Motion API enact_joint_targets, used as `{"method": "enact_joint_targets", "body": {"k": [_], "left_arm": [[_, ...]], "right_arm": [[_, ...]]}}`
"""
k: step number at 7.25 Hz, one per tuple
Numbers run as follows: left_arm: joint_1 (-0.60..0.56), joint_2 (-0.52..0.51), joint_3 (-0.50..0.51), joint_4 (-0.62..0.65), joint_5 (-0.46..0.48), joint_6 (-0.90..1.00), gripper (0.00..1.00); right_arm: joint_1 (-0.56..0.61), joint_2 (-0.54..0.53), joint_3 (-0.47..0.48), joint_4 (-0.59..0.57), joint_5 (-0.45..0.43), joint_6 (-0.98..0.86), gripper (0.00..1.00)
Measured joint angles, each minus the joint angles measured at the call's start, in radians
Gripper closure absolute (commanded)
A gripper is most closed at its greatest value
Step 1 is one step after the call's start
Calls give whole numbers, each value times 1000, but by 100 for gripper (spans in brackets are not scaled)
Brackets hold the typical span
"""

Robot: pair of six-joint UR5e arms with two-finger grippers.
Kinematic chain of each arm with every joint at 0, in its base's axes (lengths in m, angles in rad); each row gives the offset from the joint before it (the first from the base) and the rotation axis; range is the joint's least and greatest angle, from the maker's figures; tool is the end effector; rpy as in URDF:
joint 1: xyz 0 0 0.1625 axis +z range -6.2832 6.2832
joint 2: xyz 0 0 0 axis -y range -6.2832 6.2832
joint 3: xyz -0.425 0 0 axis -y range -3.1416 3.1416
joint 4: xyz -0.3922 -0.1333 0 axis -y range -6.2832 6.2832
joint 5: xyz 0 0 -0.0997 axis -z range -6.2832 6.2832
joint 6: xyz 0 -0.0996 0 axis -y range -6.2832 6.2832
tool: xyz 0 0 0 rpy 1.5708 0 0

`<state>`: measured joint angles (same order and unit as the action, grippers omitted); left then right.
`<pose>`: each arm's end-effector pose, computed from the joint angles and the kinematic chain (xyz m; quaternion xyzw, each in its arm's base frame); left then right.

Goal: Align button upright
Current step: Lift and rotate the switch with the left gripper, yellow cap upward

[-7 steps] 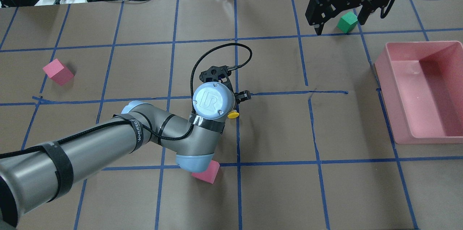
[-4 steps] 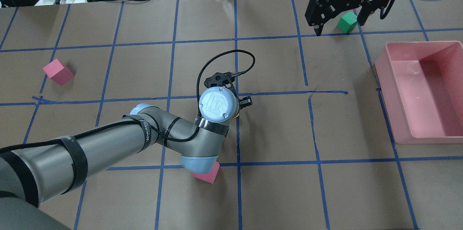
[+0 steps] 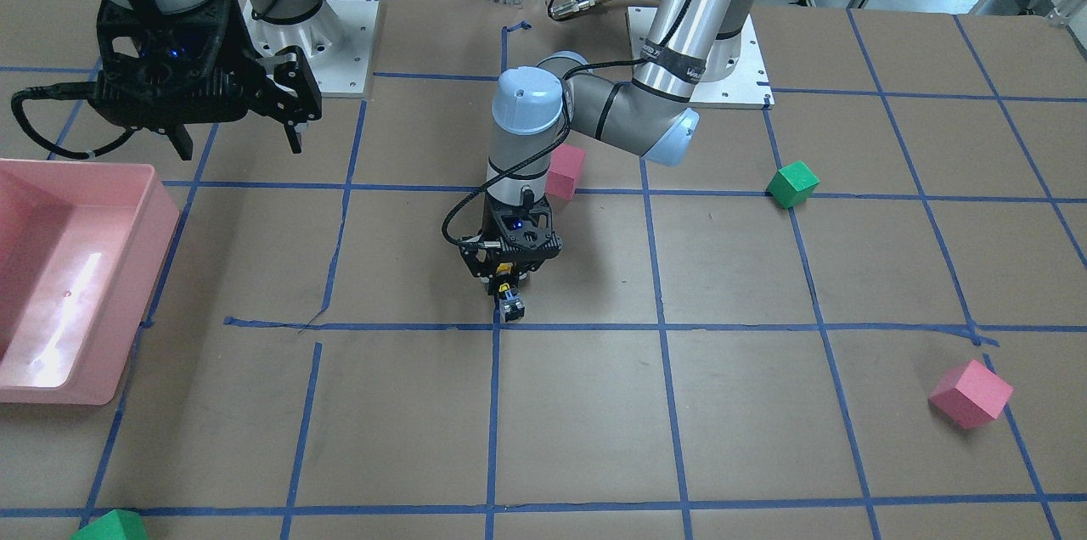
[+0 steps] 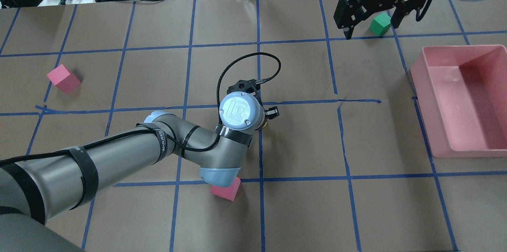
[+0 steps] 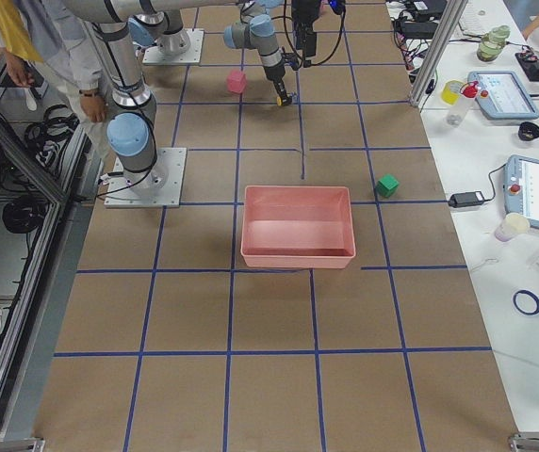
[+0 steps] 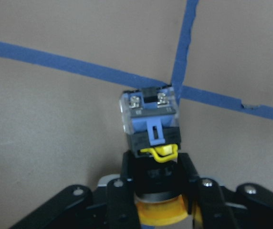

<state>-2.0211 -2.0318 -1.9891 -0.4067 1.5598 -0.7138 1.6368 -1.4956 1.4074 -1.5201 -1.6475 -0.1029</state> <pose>-0.3660 -0.4482 0.1735 0.1293 -0.9814 0.1156 0.0826 0.1601 -0.5165 0.5253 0.0836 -0.9956 0.0180 0.0387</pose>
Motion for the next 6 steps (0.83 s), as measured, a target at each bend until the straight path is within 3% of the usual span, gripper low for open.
{"method": "enact_joint_targets", "body": {"k": [2,4,6], "left_arm": [[29,21,110,-200,-103,-119,100],[131,31,141,-267,-318,-229,100],[259,32,90,-281,-588,-296,100]], "right_arm": [[0,0,0,1,0,-1,0],[0,0,1,3,-2,-2,0],[0,0,1,6,-3,-3,0]]}}
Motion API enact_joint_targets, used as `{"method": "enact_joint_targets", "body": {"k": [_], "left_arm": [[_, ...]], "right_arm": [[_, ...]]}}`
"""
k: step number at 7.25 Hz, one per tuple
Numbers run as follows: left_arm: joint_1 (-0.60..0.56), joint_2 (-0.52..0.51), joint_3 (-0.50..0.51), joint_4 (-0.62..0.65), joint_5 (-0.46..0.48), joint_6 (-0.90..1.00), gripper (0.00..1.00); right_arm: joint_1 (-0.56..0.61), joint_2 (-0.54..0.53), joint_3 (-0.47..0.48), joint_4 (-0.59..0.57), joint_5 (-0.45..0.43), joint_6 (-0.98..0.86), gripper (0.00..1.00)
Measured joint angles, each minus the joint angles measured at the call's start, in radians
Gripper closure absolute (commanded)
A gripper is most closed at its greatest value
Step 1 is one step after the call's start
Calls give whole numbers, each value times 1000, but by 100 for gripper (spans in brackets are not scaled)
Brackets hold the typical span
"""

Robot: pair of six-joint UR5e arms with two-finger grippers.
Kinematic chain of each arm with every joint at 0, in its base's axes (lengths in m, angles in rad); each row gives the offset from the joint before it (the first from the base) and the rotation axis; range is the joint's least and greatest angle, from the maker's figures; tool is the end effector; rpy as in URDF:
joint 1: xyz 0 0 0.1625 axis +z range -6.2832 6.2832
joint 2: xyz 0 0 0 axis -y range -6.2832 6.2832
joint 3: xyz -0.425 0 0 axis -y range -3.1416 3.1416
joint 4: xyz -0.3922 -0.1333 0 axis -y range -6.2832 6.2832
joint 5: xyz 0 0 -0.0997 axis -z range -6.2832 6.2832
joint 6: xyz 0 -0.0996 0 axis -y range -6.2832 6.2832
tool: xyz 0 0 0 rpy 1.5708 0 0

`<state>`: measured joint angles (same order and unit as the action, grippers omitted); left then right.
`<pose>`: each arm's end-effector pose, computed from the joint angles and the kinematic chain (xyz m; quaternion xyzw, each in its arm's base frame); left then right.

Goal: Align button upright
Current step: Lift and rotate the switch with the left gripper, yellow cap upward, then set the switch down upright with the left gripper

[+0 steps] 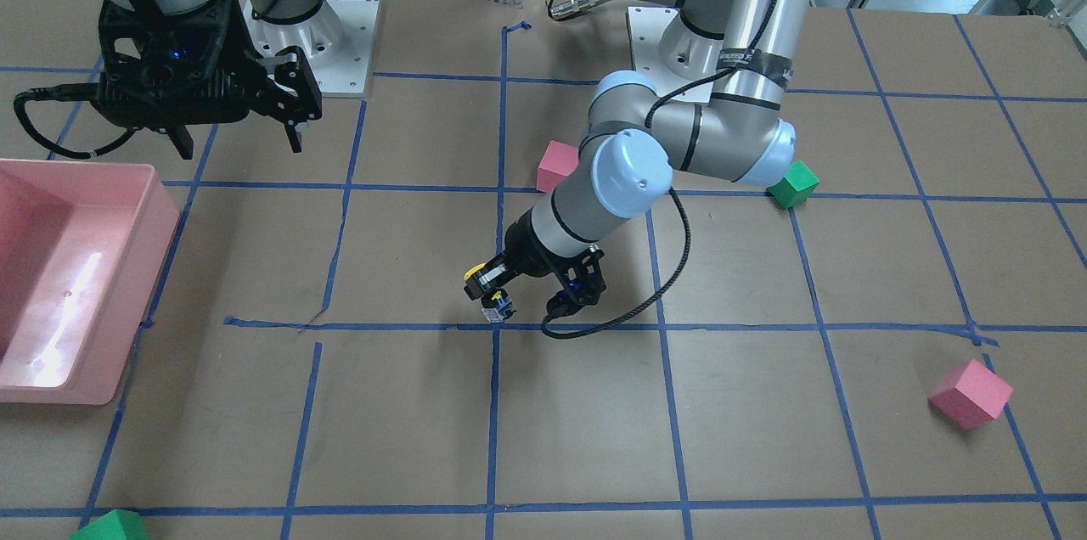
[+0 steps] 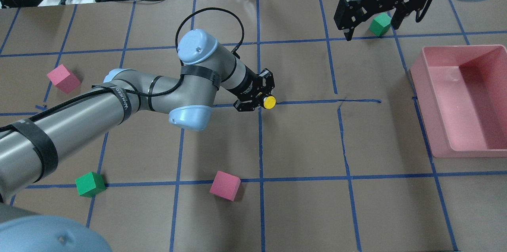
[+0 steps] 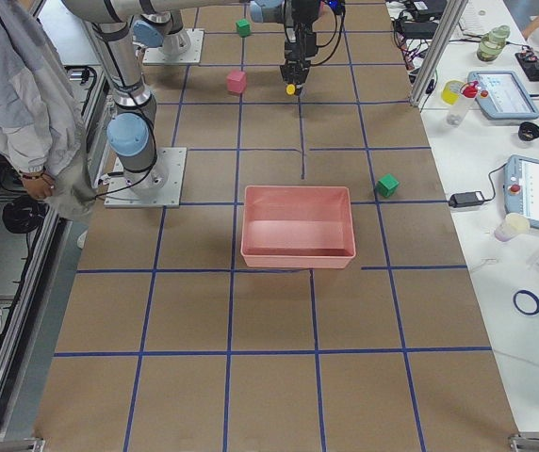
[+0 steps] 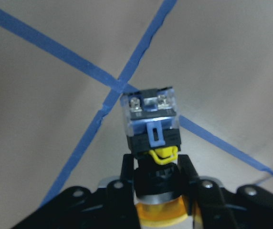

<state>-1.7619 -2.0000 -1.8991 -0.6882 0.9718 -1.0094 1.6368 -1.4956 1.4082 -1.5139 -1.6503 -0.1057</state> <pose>-0.2945 -0.5246 0.2103 0.3625 -0.8822 -0.1170 0.2767 0.1598 -0.5159 0.5243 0.0851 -0.9955 0.0144 0.0400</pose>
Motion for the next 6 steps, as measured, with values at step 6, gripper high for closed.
{"method": "enact_joint_targets", "body": {"k": [6], "left_arm": [[195,-27,-169,-90,-540,-11,100]], "right_arm": [[0,0,0,6,2,-1,0]]}}
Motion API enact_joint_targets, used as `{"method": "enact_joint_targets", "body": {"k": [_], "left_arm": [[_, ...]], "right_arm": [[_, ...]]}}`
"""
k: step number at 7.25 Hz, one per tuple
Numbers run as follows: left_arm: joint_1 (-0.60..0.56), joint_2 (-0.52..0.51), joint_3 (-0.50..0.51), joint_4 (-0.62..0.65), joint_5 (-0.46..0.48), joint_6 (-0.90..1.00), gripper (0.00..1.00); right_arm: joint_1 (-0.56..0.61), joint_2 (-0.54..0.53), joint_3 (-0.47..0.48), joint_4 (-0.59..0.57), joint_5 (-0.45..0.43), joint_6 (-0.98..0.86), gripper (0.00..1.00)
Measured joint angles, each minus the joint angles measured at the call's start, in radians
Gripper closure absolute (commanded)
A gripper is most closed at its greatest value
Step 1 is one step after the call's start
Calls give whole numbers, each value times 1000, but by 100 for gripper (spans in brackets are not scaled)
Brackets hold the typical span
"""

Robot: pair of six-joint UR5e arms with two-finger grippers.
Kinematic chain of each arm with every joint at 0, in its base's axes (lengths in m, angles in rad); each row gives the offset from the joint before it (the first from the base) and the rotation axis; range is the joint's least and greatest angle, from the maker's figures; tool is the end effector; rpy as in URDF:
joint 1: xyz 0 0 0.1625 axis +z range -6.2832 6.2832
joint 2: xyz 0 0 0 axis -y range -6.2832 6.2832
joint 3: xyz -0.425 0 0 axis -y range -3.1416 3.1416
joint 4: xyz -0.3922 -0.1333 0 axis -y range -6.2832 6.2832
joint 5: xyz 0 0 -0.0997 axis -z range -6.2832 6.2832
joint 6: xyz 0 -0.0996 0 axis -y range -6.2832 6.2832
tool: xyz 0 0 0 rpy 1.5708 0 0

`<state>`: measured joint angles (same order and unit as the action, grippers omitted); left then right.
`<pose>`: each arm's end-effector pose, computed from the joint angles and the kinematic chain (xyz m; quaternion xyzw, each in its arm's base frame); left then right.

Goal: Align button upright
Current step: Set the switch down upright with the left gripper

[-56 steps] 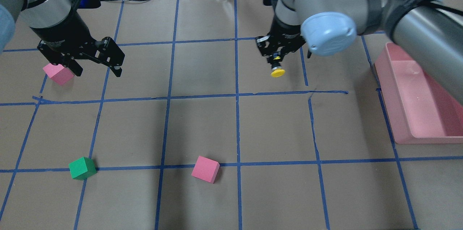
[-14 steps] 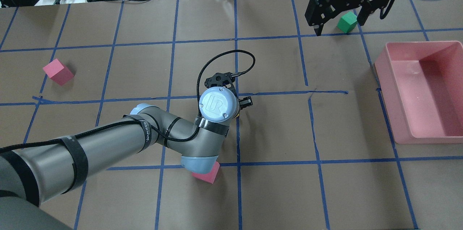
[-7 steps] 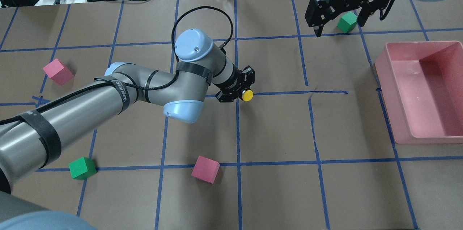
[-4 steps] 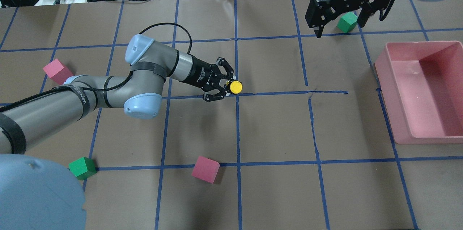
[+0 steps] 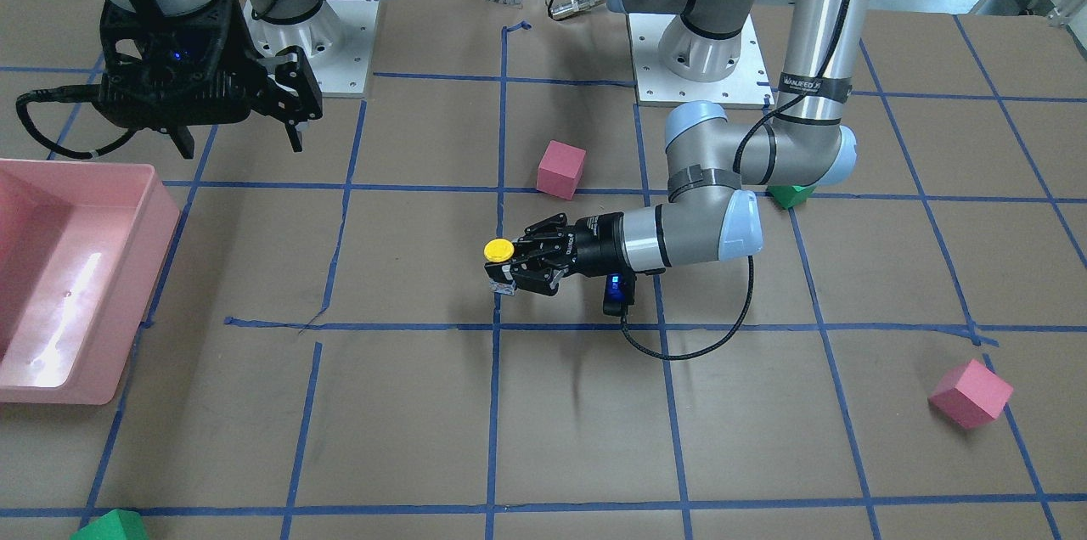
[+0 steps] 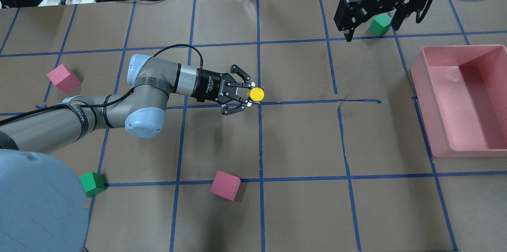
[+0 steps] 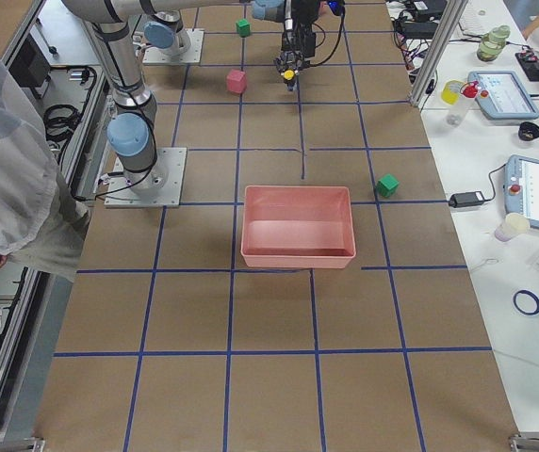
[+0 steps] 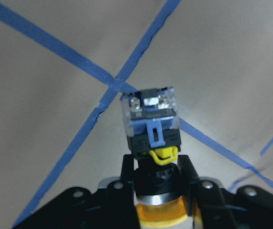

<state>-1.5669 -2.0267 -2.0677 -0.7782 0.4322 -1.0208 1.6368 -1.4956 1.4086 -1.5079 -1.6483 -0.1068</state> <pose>-0.2218 -0.5070 0.1673 0.4492 -0.7106 -0.3204 0.4365 0.1599 -0.5153 0.5235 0.0858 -0.9955 0.0113 0.0390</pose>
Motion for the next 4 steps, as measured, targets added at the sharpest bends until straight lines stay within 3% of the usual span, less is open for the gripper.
{"method": "enact_joint_targets", "body": {"k": [4], "left_arm": [[-1,-21,-36,-5,-3,51,100]], "right_arm": [[-1,-2,14,-14,18,23,0]]}}
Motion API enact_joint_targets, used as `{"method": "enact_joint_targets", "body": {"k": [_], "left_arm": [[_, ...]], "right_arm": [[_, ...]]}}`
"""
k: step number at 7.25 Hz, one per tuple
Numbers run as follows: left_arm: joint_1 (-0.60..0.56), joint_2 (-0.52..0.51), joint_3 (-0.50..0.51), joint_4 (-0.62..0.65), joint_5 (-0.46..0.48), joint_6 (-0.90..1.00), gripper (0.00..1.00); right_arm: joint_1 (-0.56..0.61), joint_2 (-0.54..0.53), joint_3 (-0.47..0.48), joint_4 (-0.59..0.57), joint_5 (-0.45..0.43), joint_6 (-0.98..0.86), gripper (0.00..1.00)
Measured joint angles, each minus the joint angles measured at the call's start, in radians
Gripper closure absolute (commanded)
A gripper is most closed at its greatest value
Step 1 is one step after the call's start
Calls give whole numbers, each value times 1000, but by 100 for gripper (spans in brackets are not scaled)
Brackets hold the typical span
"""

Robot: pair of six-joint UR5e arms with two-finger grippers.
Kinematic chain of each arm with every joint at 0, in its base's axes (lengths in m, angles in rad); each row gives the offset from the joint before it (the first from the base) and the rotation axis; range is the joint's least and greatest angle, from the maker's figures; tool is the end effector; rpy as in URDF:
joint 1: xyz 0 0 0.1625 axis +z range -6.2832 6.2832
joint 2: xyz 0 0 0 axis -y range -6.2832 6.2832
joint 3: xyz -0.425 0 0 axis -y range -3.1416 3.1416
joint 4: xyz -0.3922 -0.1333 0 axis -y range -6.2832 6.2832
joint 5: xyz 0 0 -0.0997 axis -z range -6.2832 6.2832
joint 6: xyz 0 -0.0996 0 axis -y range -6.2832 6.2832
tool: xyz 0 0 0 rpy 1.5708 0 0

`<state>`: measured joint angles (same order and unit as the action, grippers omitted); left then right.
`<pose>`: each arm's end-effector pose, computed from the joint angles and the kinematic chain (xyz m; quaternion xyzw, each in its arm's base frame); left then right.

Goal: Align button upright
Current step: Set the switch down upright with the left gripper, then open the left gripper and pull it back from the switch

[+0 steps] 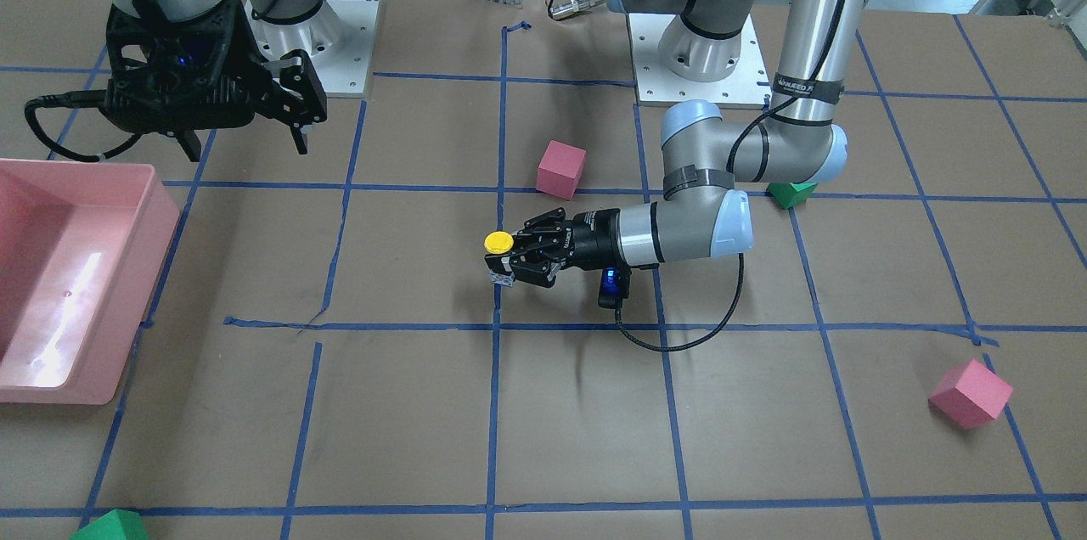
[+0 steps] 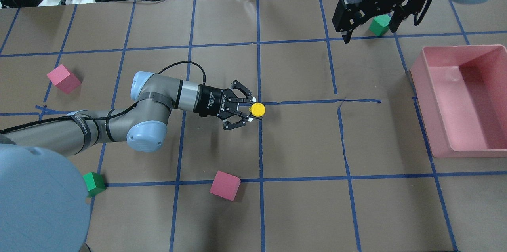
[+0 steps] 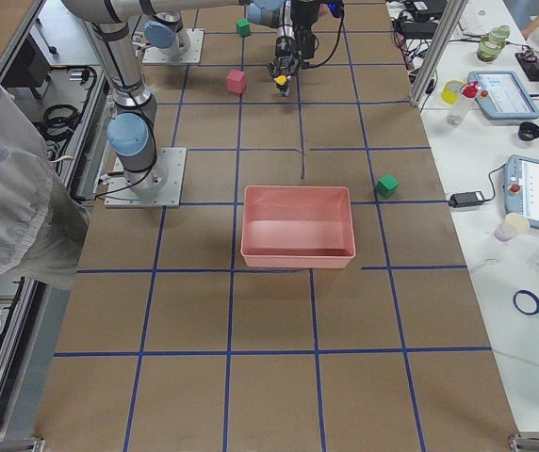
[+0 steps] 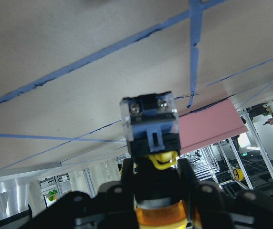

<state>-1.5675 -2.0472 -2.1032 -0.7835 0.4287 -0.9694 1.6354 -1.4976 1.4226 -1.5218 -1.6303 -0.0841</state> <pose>-0.2223 -0.4928 0.1460 0.4436 -0.7113 -0.3319 0.4325 0.1610 -0.5151 0.5190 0.0739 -0.9967 0.0127 0.0299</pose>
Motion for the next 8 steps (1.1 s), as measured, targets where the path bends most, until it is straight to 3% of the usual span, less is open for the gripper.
{"method": "enact_joint_targets", "body": {"k": [3,5,6,7,8], "left_arm": [[0,-25,0,-10,1,5,97],[0,-34,1,-11,2,6,68],[0,-38,2,-12,3,6,19],[0,-43,4,-13,8,5,2],[0,-46,6,-15,16,2,0]], "right_arm": [[0,-5,8,-5,11,34,0],[-1,-5,27,-29,43,31,0],[-1,-6,36,-43,50,27,0],[-1,-7,39,-50,51,25,0],[-1,-8,41,-52,50,23,0]]}}
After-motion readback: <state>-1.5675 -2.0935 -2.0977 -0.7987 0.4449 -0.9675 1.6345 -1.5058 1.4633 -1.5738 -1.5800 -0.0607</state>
